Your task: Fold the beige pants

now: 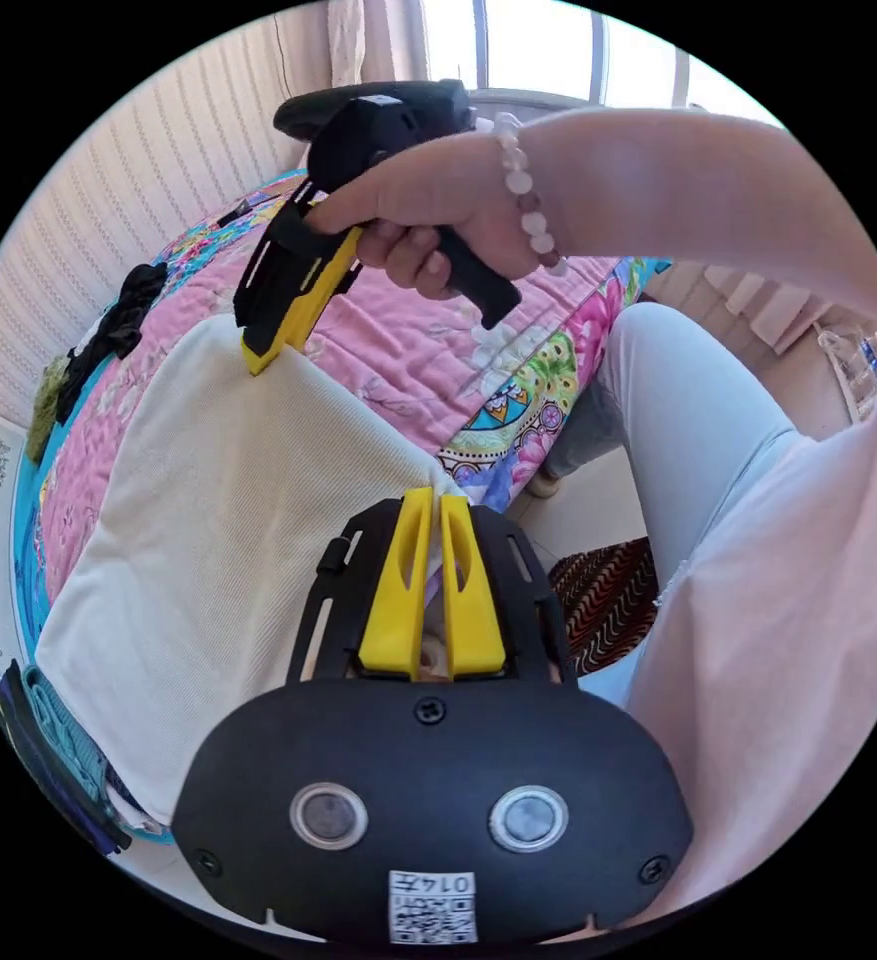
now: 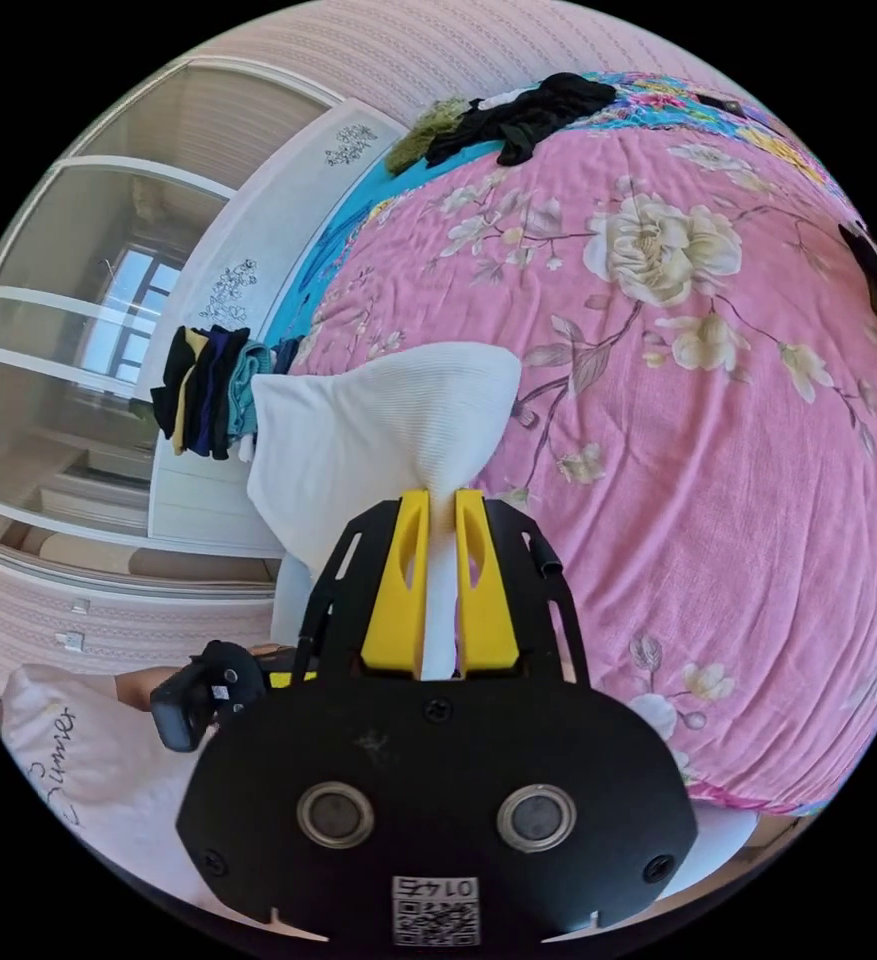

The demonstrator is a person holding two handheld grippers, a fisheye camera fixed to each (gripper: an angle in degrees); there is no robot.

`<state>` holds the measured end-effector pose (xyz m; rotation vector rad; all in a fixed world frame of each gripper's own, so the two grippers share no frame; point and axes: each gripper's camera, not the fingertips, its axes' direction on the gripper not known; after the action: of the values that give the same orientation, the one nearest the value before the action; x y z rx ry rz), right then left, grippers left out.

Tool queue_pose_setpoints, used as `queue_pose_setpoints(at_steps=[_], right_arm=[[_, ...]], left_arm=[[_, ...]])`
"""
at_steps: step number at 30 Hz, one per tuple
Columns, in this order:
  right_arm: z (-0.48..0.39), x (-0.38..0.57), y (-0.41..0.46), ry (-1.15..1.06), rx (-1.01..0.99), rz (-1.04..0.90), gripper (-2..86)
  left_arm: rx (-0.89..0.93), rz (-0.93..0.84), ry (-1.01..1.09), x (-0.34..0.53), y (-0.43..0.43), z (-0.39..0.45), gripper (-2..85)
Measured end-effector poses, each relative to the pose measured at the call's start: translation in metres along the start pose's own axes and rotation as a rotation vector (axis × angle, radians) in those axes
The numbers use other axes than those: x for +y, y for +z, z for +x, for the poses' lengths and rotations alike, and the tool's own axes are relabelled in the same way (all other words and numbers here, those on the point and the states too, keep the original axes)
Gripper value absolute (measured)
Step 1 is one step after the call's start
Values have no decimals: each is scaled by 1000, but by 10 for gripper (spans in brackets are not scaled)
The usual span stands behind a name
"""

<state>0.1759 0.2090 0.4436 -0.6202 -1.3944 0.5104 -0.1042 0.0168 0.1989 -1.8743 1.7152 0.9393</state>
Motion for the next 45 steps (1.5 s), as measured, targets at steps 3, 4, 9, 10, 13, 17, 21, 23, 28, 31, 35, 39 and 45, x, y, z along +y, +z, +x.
queue_pose_setpoints(at_steps=[3,4,9,10,13,17,21,23,28,31,35,39,45], right_arm=[[4,8,-39,7,-114,67,35],[5,12,-54,-1,-142,85,34],[6,47,-128,-15,-121,165,30],[11,60,-150,0,-119,188,30],[28,95,-206,68,-124,258,31],[30,125,-243,117,-115,307,37],[-9,112,-226,25,-194,292,47],[-49,86,-202,-60,-314,273,53],[-159,19,-115,-229,-392,160,59],[-213,-12,-36,-292,-323,74,34],[-229,-22,30,-254,-305,-55,5],[-226,3,15,-309,-215,35,7],[-234,5,12,-361,34,118,63]], left_arm=[[87,79,-11,3,-18,-13,-9],[123,104,-12,2,-25,-17,-10],[262,241,67,-10,-40,-12,-10],[309,288,87,-13,-42,-10,-10],[452,434,95,-18,-45,-15,-10],[584,484,46,-9,-32,-36,-10],[577,515,-20,35,-32,-59,-10],[567,588,-145,82,-44,-85,-10],[415,709,-400,194,-73,-132,-10],[284,696,-651,268,-61,-157,-9],[341,674,-995,341,-16,-178,-9],[279,587,-1034,340,-6,-173,-4],[229,462,-967,291,18,-168,80]])
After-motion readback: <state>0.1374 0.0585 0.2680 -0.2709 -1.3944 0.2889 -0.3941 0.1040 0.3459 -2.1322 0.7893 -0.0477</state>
